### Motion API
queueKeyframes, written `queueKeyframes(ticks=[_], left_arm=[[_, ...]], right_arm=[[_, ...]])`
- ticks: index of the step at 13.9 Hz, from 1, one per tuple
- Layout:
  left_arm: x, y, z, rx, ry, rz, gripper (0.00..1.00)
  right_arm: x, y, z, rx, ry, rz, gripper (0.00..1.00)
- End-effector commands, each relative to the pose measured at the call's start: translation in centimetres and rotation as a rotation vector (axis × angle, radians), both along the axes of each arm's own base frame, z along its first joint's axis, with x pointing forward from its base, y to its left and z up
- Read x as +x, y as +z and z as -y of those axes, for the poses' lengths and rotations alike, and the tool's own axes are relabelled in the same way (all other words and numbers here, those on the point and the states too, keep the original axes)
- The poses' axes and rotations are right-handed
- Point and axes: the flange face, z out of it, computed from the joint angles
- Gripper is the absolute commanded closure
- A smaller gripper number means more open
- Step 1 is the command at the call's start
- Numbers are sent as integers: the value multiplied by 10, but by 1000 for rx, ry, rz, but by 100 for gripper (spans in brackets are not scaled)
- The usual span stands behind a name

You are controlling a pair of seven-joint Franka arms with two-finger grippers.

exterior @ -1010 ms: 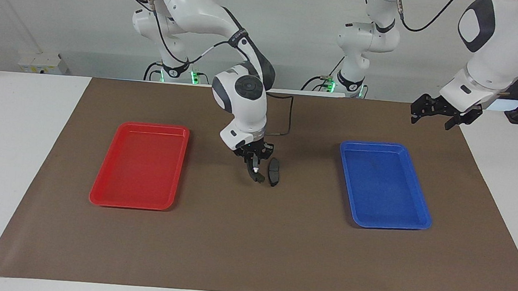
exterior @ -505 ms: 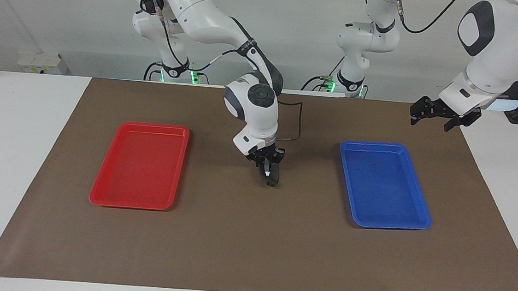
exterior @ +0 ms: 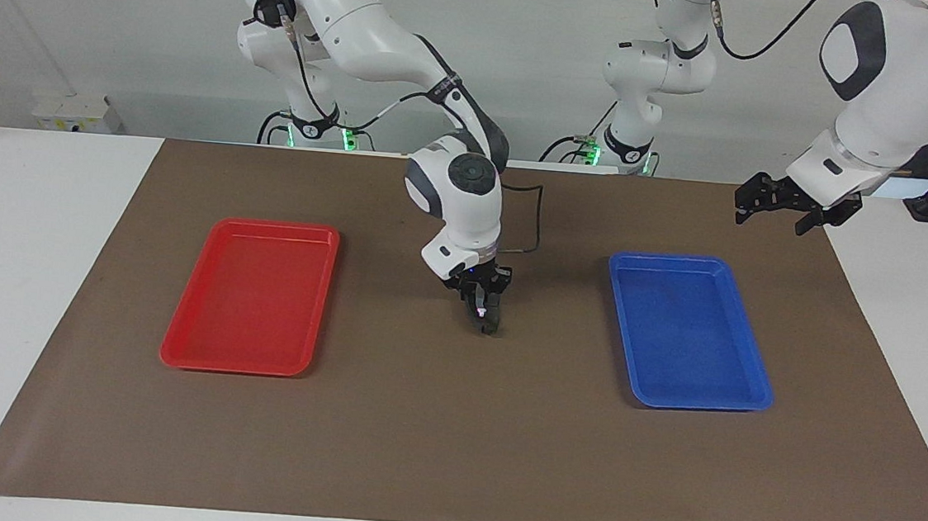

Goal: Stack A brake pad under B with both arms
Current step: 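Hold the curved brake pad above the flat pad with the right gripper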

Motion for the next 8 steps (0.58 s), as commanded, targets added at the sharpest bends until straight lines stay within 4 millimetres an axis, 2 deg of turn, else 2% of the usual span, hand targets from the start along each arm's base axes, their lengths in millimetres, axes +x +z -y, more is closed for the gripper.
queueKeyframes(ticks=[1, 3, 8], left_arm=[[-8, 4, -13, 10, 25, 19, 0], [-12, 4, -27, 4, 49, 46, 0], [-16, 1, -21, 1, 38, 48, 0]], right_arm=[[0, -1, -2, -5, -12, 25, 100], [1, -1, -3, 3, -12, 33, 100], [-1, -2, -5, 9, -7, 40, 100]])
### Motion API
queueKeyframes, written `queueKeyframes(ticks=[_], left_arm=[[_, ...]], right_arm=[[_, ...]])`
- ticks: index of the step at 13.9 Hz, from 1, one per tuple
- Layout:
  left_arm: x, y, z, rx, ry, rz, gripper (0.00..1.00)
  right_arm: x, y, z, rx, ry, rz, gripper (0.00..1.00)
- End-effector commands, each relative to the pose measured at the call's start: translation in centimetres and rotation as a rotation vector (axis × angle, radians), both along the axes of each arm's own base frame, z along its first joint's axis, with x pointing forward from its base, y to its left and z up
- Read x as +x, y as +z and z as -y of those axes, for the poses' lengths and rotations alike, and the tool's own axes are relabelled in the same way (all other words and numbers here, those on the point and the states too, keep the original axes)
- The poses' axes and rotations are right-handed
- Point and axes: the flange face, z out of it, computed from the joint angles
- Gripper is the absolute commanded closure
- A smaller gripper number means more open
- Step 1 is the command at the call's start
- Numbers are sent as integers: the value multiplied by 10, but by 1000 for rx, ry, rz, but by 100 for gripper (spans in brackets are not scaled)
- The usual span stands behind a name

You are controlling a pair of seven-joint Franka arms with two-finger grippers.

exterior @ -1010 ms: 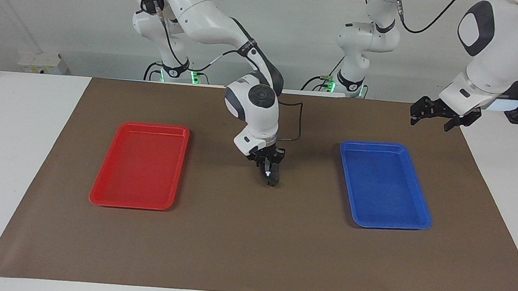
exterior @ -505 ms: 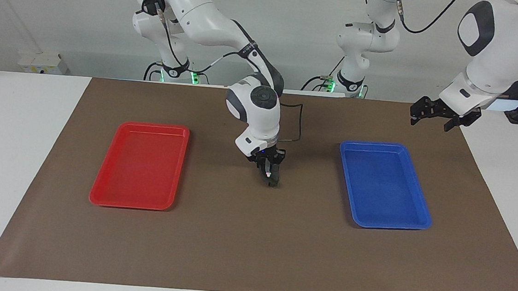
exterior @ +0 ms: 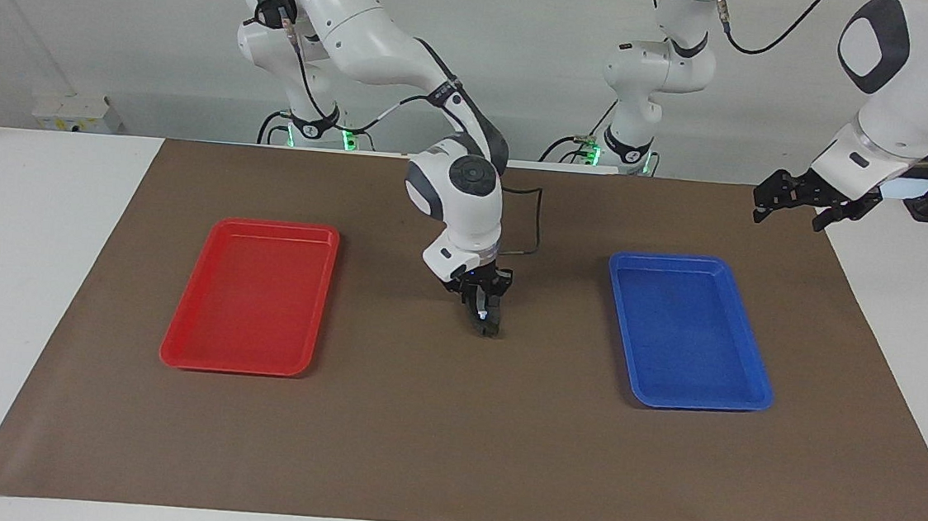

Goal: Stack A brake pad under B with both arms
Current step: 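Hold the curved brake pad above the flat pad with the right gripper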

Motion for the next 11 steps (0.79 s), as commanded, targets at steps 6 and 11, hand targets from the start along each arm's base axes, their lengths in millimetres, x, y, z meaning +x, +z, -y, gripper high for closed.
queueKeyframes(ticks=[6, 11], left_arm=[[-10, -6, 12, 7, -22, 38, 0], [-23, -7, 9, 7, -20, 84, 0]], right_arm=[[-2, -1, -4, 4, -10, 29, 86], [-7, -6, -3, 5, -10, 28, 0]])
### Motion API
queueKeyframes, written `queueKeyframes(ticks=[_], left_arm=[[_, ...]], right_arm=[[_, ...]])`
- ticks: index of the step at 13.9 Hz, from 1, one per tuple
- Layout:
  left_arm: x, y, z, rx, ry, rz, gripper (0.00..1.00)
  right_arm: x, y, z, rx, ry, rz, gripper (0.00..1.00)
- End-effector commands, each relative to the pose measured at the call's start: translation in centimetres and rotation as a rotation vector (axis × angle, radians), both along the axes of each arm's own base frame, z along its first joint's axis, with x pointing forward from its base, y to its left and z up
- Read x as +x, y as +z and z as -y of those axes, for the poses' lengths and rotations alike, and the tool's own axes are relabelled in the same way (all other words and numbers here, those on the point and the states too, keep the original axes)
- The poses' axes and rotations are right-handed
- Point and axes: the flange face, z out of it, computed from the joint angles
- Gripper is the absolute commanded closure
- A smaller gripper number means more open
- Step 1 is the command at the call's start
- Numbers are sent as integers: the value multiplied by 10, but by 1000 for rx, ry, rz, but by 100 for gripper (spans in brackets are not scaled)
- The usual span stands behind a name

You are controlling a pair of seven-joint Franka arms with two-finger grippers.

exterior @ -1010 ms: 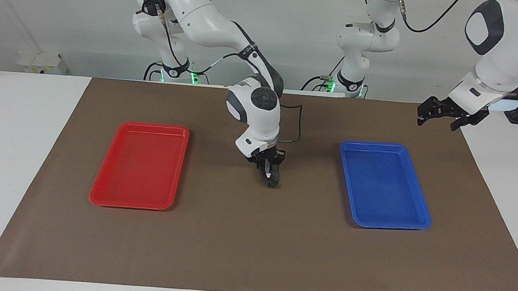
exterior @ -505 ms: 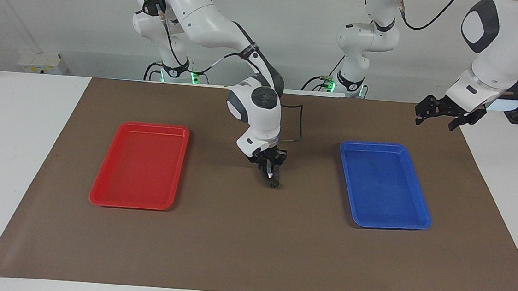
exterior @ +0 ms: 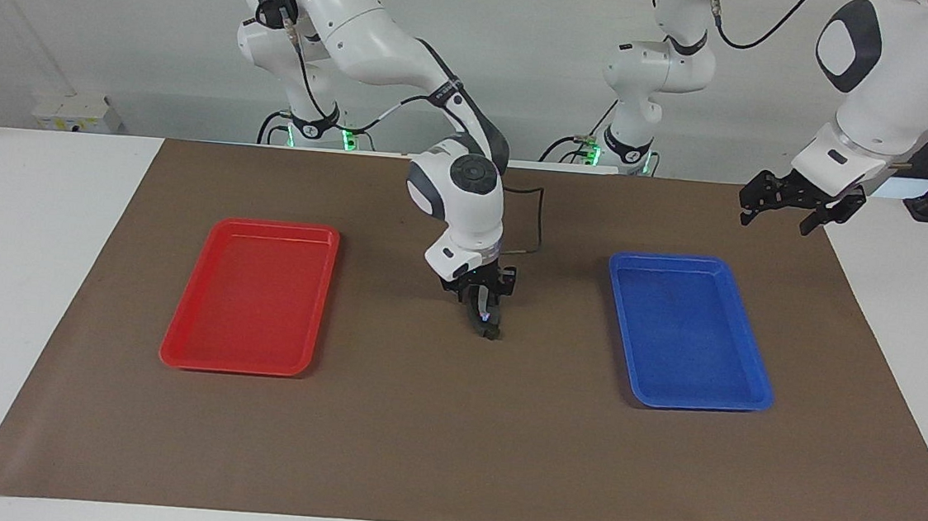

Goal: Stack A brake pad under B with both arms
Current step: 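Lower the curved pad onto the flat pad and open the right gripper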

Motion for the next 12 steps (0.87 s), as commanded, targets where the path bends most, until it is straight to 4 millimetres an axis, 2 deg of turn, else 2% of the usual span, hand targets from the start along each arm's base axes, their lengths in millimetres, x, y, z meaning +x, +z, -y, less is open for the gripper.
queueKeyframes(ticks=[1, 3, 4, 6, 7, 9, 12], left_arm=[[-11, 0, -1, 7, 1, 30, 0], [-10, 2, 0, 7, -3, 37, 0], [-8, 3, -1, 7, -2, 46, 0], [-1, 5, -1, 6, -5, 101, 0], [1, 5, -1, 6, -4, 113, 0], [1, 5, -1, 6, -9, 115, 0], [-1, 4, 1, 5, -2, 101, 0]], right_arm=[[-3, 0, 1, -15, -16, 10, 0], [-1, 17, 7, -36, -25, 8, 0], [4, 43, 20, -42, -36, 40, 0], [32, 91, 80, -65, -103, 87, 0], [38, 114, 102, -74, -108, 106, 0], [52, 154, 161, -107, -116, 120, 0], [55, 205, 239, -157, -115, 129, 0]])
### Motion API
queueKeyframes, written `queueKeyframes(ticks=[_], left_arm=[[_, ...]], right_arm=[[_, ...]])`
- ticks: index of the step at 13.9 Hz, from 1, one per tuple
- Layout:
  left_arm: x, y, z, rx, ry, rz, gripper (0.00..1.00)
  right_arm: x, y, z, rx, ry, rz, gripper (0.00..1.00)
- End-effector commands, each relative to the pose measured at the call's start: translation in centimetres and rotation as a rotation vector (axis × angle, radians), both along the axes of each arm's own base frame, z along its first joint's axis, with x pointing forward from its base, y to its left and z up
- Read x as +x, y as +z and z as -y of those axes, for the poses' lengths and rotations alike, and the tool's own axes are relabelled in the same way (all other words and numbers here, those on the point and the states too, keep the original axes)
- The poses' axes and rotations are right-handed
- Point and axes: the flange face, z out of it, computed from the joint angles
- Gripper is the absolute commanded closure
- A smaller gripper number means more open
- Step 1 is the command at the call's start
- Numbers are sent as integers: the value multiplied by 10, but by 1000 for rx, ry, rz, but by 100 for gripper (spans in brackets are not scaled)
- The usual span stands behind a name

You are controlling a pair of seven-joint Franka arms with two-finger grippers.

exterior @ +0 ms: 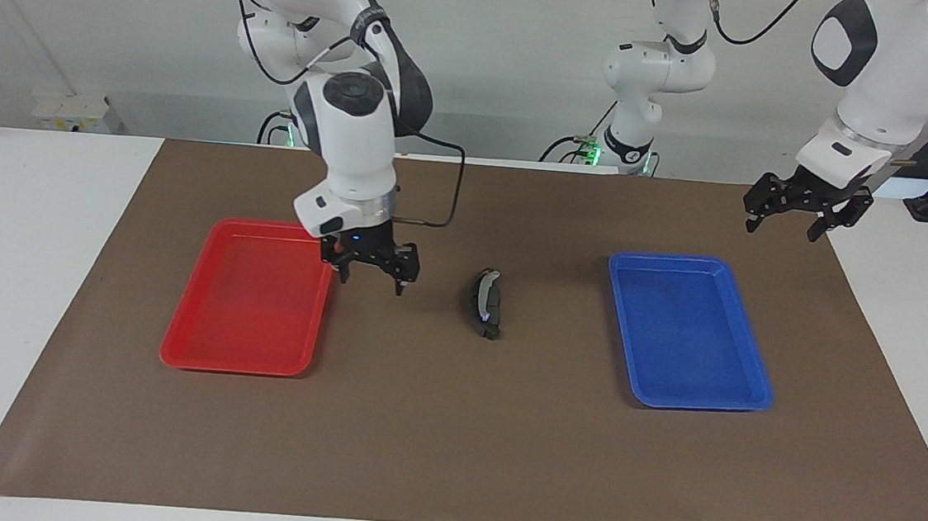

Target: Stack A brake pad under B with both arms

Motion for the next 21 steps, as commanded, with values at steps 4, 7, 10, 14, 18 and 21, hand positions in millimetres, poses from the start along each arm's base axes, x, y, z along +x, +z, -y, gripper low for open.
queueKeyframes(ticks=[4, 7, 10, 14, 18, 21], left_arm=[[-12, -2, 2, 2, 125, -36, 0], [-13, -2, 3, 4, 134, -43, 0], [-14, -3, 3, 5, 134, -49, 0], [-13, -3, 3, 4, 135, -44, 0], [-12, -2, -1, 4, 146, -40, 0], [-12, -3, -4, 4, 152, -43, 0]], right_arm=[[-29, 79, 104, -72, 8, -31, 0], [-55, 117, 147, -41, 14, -76, 0], [-75, 145, 179, -30, -4, -144, 0], [-77, 160, 227, -12, 63, -194, 0], [-61, 150, 221, 15, 60, -197, 0], [-61, 151, 225, 19, 25, -197, 0]])
